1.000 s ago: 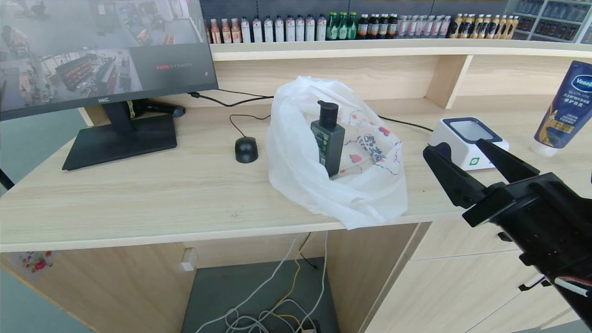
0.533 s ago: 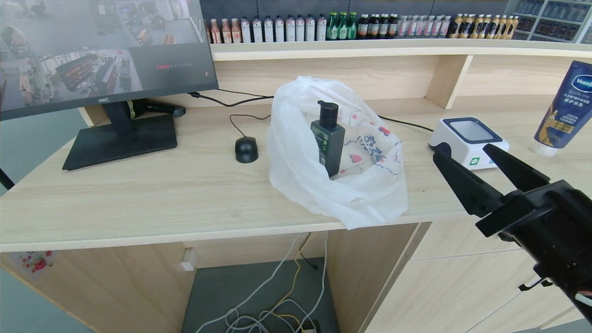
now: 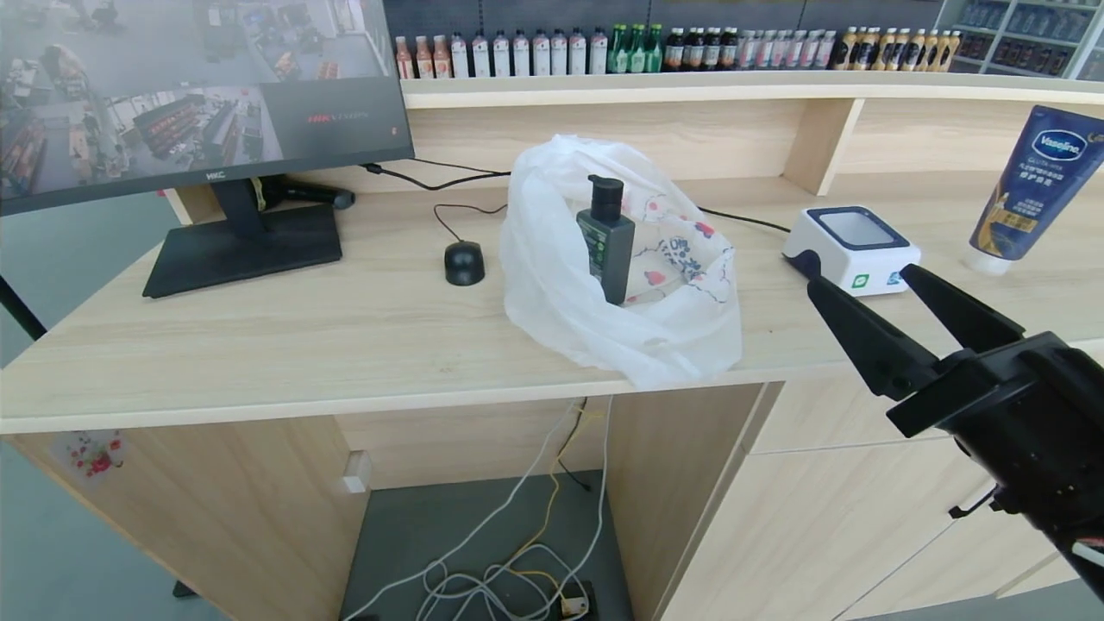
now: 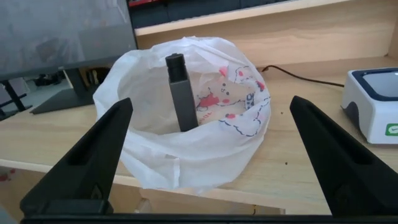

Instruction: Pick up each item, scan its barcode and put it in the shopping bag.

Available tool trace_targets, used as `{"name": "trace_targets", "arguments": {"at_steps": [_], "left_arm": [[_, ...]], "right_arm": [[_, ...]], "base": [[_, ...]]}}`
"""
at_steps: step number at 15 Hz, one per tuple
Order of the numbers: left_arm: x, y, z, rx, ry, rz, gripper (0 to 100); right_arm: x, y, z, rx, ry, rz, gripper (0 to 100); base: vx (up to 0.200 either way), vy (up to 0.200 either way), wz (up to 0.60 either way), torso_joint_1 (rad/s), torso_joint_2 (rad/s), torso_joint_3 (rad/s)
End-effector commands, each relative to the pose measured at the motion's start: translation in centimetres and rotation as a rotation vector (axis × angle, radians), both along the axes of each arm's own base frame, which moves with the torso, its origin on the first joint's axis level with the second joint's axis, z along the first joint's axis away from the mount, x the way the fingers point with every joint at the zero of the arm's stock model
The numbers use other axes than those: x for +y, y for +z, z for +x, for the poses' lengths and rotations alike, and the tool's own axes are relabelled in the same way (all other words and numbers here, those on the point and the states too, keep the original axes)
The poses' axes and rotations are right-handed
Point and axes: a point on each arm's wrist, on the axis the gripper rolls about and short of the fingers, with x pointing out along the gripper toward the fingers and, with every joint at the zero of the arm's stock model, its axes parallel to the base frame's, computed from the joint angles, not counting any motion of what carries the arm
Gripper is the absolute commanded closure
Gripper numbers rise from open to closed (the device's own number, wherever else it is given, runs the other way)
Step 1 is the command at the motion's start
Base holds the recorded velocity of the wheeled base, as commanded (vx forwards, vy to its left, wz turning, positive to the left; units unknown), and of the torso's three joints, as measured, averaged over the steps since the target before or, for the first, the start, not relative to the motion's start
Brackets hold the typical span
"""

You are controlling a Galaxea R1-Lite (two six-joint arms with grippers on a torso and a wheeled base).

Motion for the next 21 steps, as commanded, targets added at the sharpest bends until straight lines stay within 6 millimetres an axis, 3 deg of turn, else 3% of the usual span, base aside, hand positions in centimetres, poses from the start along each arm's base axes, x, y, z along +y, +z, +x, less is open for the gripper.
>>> {"name": "trace_targets", "arguments": {"at_steps": [1,3,12,16,21], "left_arm": [[0.0,0.0,0.0,-0.001,0.001,-0.002,0],[0.0,0.0,0.0,-0.001,0.000,0.003,0],[0.0,0.0,0.0,-0.001,0.001,0.000,0],[0.0,0.0,0.0,-0.001,0.001,-0.003,0],[0.0,0.0,0.0,-0.001,0.001,-0.006,0]], "right_arm": [[0.2,-0.3,0.2,0.010,0.002,-0.008,0],[0.2,-0.3,0.3,0.012,0.002,-0.008,0],[0.2,-0.2,0.3,0.011,0.001,-0.002,0],[-0.4,0.7,1.2,-0.024,-0.049,0.015,0],[0.2,0.2,1.1,-0.011,-0.005,-0.010,0]], "base": [[0.000,0.000,0.00,0.000,0.00,0.000],[0.000,0.000,0.00,0.000,0.00,0.000],[0.000,-0.200,0.00,0.003,0.00,0.002],[0.000,-0.200,0.00,0.001,0.00,0.002],[0.000,-0.200,0.00,0.004,0.00,0.005]]}}
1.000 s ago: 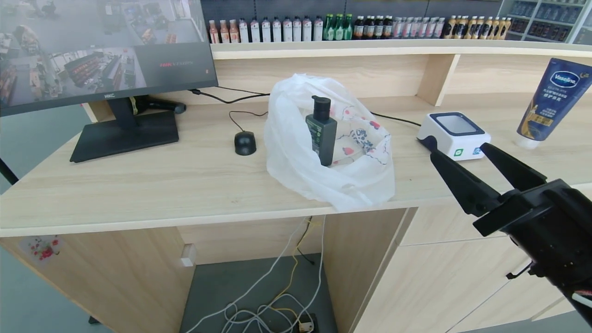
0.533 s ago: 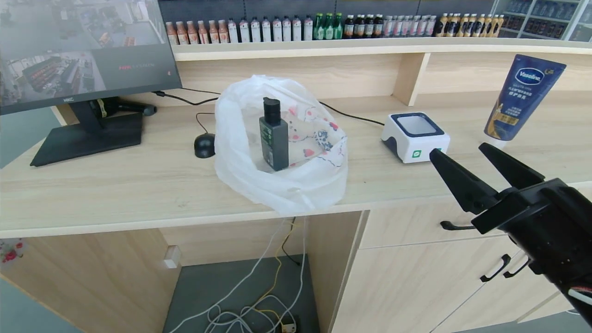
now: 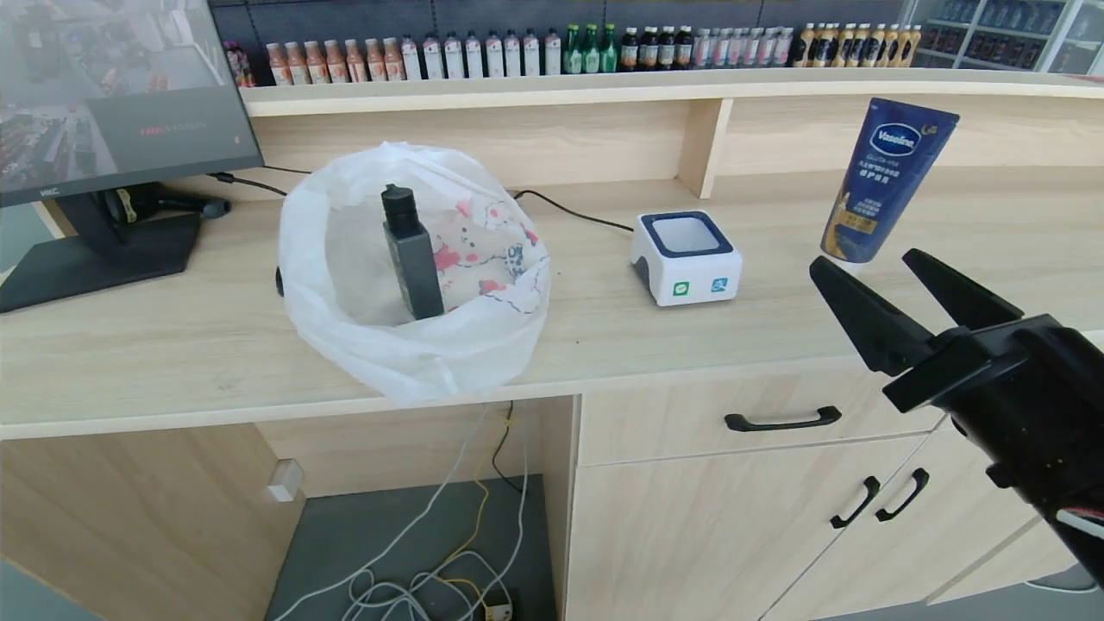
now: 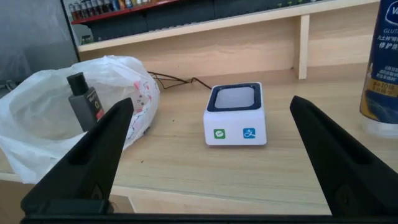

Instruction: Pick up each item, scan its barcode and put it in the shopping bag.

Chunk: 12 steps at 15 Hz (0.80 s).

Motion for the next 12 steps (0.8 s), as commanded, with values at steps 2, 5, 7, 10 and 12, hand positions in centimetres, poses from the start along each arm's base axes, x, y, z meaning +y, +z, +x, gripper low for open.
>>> {"name": "trace_targets", "arguments": {"at_steps": [2,5,7,10,12], "left_arm": [[0.00,0.00,0.00,0.000,0.000,-0.001,0],[0.00,0.00,0.00,0.000,0.000,-0.001,0],[0.00,0.00,0.00,0.000,0.000,-0.001,0],[0.00,0.00,0.00,0.000,0.000,-0.001,0],[0.00,0.00,0.00,0.000,0.000,-0.001,0]], "right_arm": [[0.54,-0.57,0.26,0.016,0.023,-0.027,0],[0.67,-0.65,0.45,0.020,0.022,-0.031,0],[0.69,-0.79,0.42,0.021,0.019,-0.045,0],[0.57,-0.88,0.24,0.023,0.020,-0.047,0],[0.50,-0.95,0.15,0.023,0.030,-0.053,0]], "base": [[0.000,-0.200,0.00,0.005,0.00,0.002],[0.000,-0.200,0.00,0.004,0.00,0.001],[0.000,-0.200,0.00,0.000,0.00,0.005],[0.000,-0.200,0.00,0.007,0.00,0.002],[0.000,-0.200,0.00,0.007,0.00,0.005]]}}
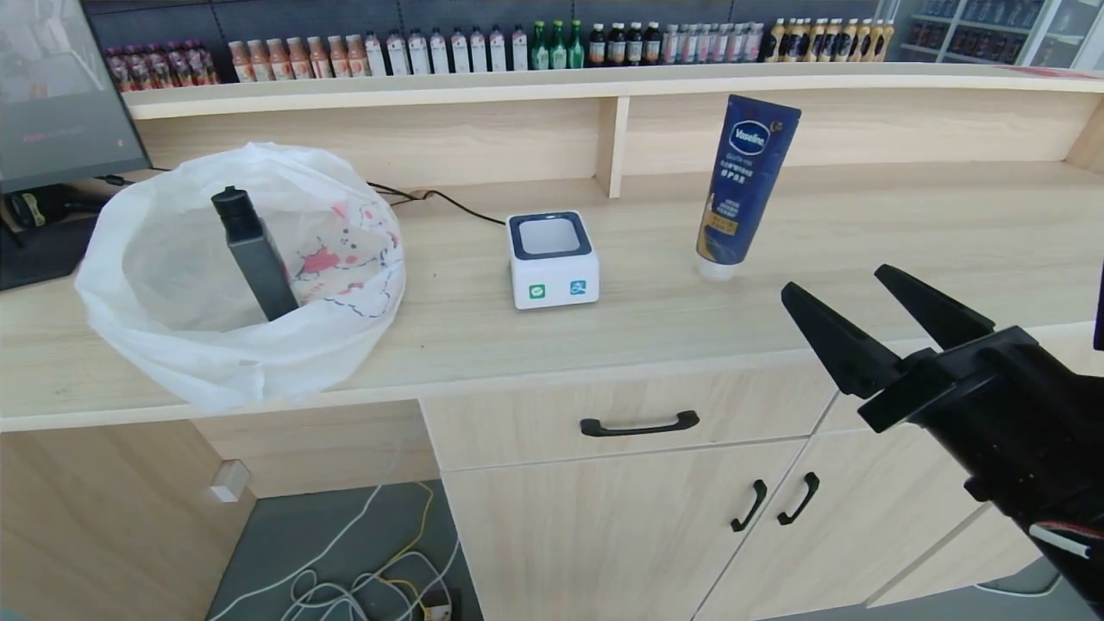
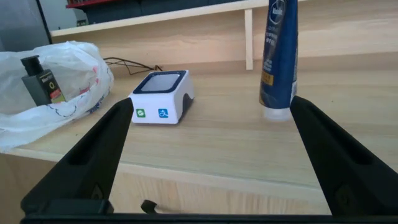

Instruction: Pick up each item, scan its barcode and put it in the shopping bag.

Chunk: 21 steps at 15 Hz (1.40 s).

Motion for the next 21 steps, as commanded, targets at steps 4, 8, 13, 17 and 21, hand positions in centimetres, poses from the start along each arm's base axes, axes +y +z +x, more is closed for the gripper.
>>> {"name": "trace_targets", "arguments": {"at_steps": [4,8,13,17,21], "left_arm": [[0.0,0.0,0.0,-0.001,0.000,0.001,0],[0.0,0.0,0.0,-0.001,0.000,0.003,0],[0.0,0.0,0.0,-0.001,0.000,0.004,0],[0.0,0.0,0.0,-0.001,0.000,0.004,0],[0.0,0.0,0.0,-0.001,0.000,0.004,0]], "right_arm": [[-0.2,-0.5,-0.4,0.016,0.002,-0.011,0],[-0.2,-0.3,-0.2,0.009,0.002,-0.006,0],[-0.3,-0.6,-0.5,0.019,0.004,-0.013,0],[0.3,-0.8,0.2,0.032,0.013,-0.013,0],[1.4,2.0,2.2,0.035,0.030,0.010,0]], "base": [[0.000,-0.150,0.00,0.003,0.00,0.002],[0.000,0.000,0.00,0.000,0.00,0.000],[0.000,0.000,0.00,0.000,0.00,0.000],[0.000,0.000,0.00,0.000,0.00,0.000],[0.000,0.000,0.00,0.000,0.00,0.000]]}}
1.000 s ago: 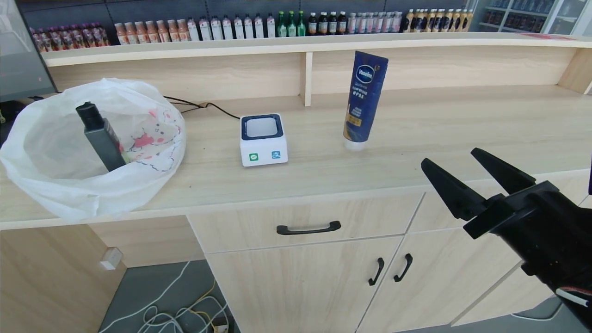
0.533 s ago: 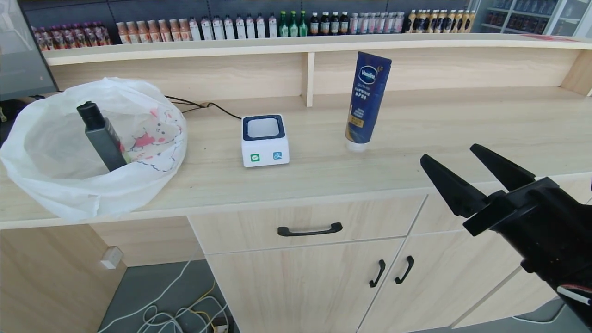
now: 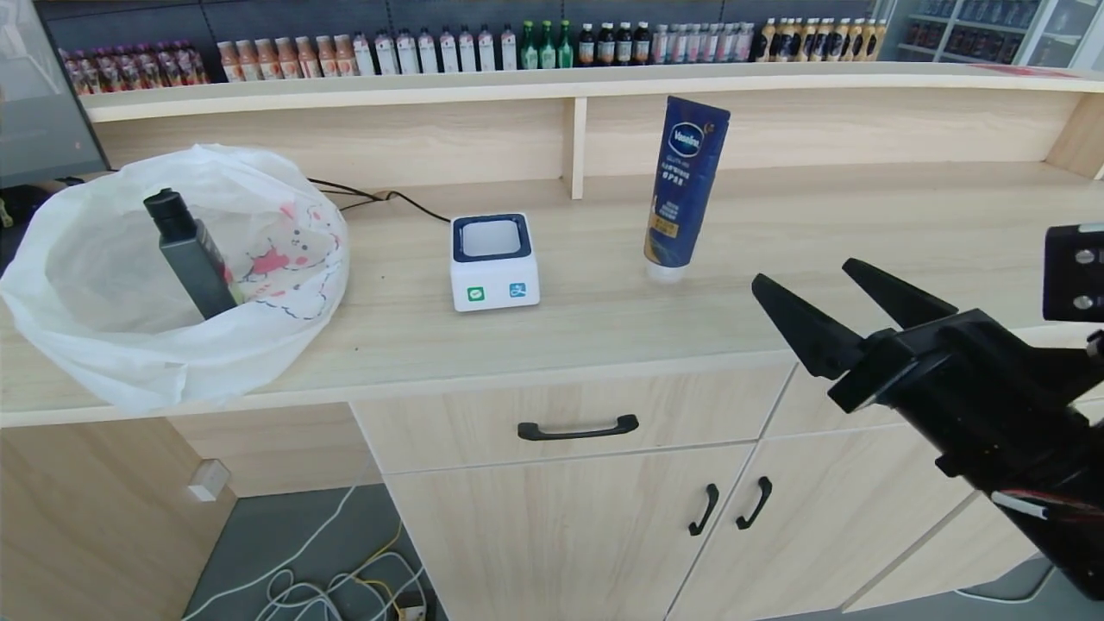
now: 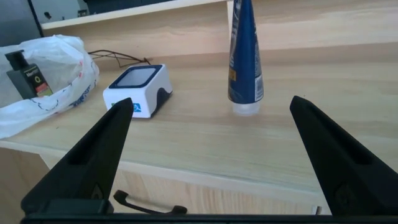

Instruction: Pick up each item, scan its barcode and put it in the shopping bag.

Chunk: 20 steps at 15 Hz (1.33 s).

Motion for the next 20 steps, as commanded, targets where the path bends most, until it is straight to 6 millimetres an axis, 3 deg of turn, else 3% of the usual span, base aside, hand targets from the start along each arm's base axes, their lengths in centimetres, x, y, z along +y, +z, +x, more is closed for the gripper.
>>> {"name": "trace_targets", "arguments": {"at_steps": [1,5,8,14,20], "left_arm": [[0.0,0.0,0.0,0.000,0.000,-0.001,0],[0.0,0.0,0.0,0.000,0.000,0.001,0],[0.0,0.0,0.0,0.000,0.000,-0.001,0],[0.0,0.0,0.0,0.000,0.000,-0.001,0],[0.0,0.0,0.0,0.000,0.000,0.001,0]], "right_arm": [[0.4,2.4,1.9,0.009,-0.005,0.008,0],[-1.8,5.4,5.7,0.085,-0.007,-0.081,0],[-2.3,6.2,7.4,0.123,0.008,-0.109,0],[-1.1,6.6,10.2,0.108,0.017,-0.108,0],[0.6,5.7,13.5,0.115,0.029,-0.117,0]], "base": [[0.000,0.000,0.00,0.000,0.00,0.000],[0.000,0.000,0.00,0.000,0.00,0.000],[0.000,0.000,0.00,0.000,0.00,0.000],[0.000,0.000,0.00,0.000,0.00,0.000],[0.000,0.000,0.00,0.000,0.00,0.000]]}}
